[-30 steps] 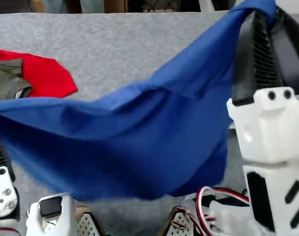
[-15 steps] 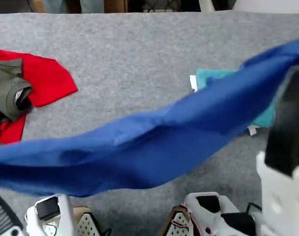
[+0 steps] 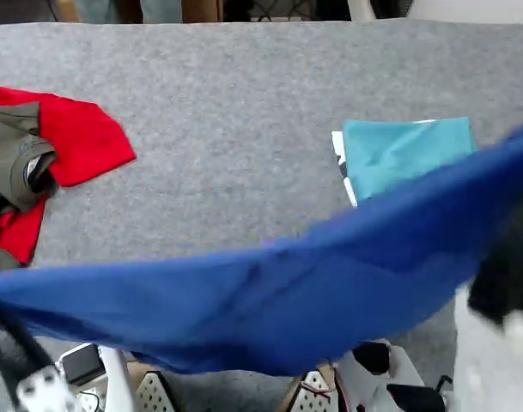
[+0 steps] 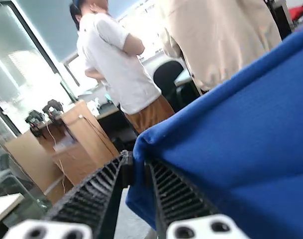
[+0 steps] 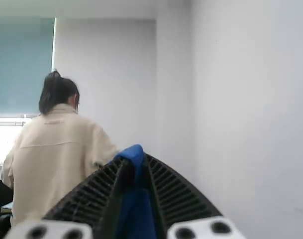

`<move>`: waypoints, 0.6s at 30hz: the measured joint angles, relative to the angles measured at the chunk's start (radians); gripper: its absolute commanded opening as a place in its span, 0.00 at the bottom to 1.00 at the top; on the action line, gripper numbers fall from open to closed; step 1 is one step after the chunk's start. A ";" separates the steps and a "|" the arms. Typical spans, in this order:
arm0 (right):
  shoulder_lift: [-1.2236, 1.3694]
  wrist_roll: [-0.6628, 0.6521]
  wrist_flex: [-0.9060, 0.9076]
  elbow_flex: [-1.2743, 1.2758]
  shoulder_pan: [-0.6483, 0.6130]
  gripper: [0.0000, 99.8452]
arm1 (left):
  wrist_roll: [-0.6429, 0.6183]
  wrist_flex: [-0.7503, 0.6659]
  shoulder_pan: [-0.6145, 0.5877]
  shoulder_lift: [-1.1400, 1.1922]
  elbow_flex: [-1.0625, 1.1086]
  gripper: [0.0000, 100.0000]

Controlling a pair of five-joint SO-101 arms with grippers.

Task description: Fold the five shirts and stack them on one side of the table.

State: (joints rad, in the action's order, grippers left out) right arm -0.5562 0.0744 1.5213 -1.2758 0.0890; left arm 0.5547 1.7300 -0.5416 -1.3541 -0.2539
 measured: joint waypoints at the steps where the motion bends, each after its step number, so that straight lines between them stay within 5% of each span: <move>1: 0.008 -0.002 0.000 0.044 0.000 0.01 | 0.000 -0.028 0.000 0.000 0.046 0.03; 7: 0.110 -0.006 -0.107 0.385 -0.008 0.01 | -0.048 -0.416 0.017 0.002 0.479 0.03; 14: 0.267 -0.106 -0.474 0.847 -0.084 0.01 | -0.060 -1.261 0.216 0.201 1.162 0.03; 18: 0.423 -0.110 -0.772 1.020 -0.114 0.01 | -0.061 -1.732 0.238 0.482 1.260 0.03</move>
State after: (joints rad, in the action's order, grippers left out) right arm -0.1327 -0.0361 0.7495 -0.2555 -0.0245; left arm 0.4933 -0.0023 -0.3038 -0.8723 1.0058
